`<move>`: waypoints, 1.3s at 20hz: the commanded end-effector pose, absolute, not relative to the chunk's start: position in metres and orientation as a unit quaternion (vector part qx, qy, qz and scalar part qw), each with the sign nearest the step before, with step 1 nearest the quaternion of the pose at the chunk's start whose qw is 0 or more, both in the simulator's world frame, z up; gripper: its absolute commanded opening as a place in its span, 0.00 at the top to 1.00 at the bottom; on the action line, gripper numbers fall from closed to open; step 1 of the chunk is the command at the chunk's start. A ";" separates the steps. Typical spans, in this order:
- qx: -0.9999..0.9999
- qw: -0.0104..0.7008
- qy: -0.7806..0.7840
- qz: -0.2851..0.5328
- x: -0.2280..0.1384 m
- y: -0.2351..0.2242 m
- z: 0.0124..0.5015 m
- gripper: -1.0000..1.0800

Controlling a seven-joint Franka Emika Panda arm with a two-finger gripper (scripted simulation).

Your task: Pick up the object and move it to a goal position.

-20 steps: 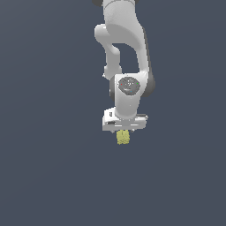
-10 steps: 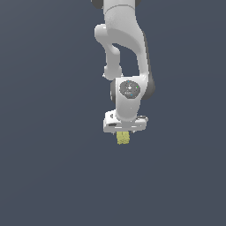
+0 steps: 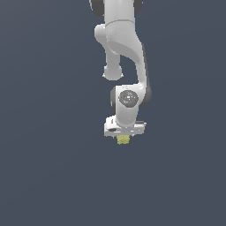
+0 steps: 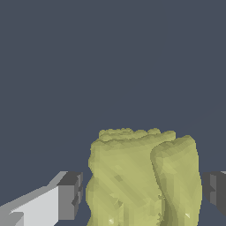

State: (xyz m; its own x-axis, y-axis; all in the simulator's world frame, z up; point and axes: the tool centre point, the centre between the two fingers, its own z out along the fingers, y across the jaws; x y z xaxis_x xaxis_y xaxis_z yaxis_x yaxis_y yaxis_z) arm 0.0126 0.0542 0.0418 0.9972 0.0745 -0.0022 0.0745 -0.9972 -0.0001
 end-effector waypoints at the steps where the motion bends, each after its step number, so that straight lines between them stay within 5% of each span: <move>1: -0.999 0.000 -0.037 0.000 0.014 0.054 0.040 0.04; 2: -0.999 0.000 -0.037 0.000 0.014 0.054 0.040 1.00; 26: -0.999 0.000 -0.037 0.000 0.039 0.071 0.086 1.00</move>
State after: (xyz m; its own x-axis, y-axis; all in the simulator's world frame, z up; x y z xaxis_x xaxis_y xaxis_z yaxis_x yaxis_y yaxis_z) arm 0.0338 0.0676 0.0773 0.9972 0.0746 0.0001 0.0746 -0.9972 0.0001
